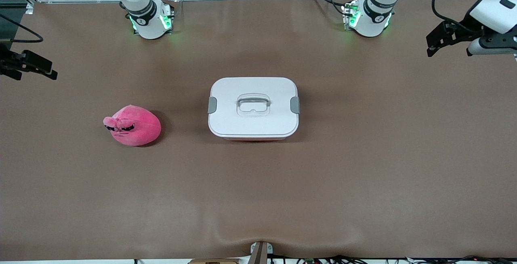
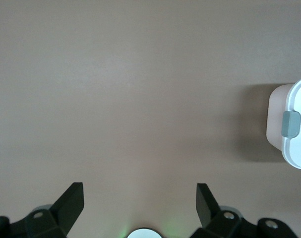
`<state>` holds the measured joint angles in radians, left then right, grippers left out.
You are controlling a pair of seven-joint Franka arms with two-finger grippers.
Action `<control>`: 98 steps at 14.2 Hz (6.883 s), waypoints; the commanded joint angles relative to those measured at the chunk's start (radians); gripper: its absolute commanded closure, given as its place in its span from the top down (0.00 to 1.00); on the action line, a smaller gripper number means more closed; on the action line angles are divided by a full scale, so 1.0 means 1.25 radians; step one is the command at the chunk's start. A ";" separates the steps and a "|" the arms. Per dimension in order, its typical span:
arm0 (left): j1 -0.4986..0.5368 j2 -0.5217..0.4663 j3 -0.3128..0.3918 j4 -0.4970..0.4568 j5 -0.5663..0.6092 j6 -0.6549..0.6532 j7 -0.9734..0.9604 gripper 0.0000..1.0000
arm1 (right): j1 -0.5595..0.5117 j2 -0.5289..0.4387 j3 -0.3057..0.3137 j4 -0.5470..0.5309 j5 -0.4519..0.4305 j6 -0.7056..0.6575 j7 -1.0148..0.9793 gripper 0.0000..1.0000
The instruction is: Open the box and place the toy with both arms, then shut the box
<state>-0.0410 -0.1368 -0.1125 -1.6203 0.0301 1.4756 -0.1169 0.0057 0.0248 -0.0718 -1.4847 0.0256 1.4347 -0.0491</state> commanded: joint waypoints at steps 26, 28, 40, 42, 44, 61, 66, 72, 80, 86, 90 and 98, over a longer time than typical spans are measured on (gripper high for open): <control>-0.008 0.091 -0.182 -0.008 -0.052 0.072 -0.371 1.00 | 0.064 0.066 0.001 -0.081 -0.007 0.132 -0.001 1.00; -0.008 0.115 -0.247 -0.019 -0.013 0.105 -0.453 1.00 | 0.073 0.069 0.001 -0.136 -0.007 0.209 0.000 1.00; -0.114 0.290 -0.406 -0.019 0.091 0.259 -1.083 1.00 | 0.132 0.091 0.001 -0.395 -0.019 0.471 -0.001 1.00; -0.151 0.320 -0.406 -0.019 0.119 0.286 -1.209 1.00 | 0.130 0.104 0.001 -0.393 -0.047 0.482 -0.001 1.00; -0.181 0.362 -0.406 -0.013 0.121 0.321 -1.351 1.00 | 0.126 0.122 0.001 -0.394 -0.061 0.508 -0.001 1.00; -0.343 0.604 -0.385 0.064 0.454 0.514 -2.249 1.00 | 0.107 0.167 -0.001 -0.394 -0.062 0.516 -0.044 0.69; -0.341 0.611 -0.385 0.063 0.457 0.519 -2.250 0.73 | 0.110 0.168 -0.001 -0.394 -0.062 0.482 -0.043 0.71; -0.333 0.617 -0.385 0.064 0.458 0.520 -2.242 0.29 | 0.111 0.168 0.000 -0.392 -0.061 0.460 -0.044 0.73; -0.299 0.603 -0.390 0.067 0.443 0.519 -2.234 0.00 | 0.118 0.165 0.000 -0.352 -0.061 0.426 -0.055 0.00; -0.281 0.526 -0.392 0.067 0.331 0.479 -2.182 0.00 | 0.130 0.158 0.002 -0.230 -0.057 0.259 -0.099 0.00; -0.245 0.468 -0.396 0.073 0.271 0.432 -2.078 0.00 | 0.135 0.157 0.002 -0.178 -0.056 0.203 -0.101 0.00; -0.100 0.436 -0.396 0.167 0.172 0.323 -1.785 0.00 | 0.159 0.156 0.014 -0.046 -0.051 0.065 -0.181 0.00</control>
<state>-0.2181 0.4318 -0.5967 -1.4205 0.2818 1.9086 -2.4480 0.1852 0.2232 -0.0584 -1.5692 -0.0274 1.5392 -0.2275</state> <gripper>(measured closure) 0.930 0.899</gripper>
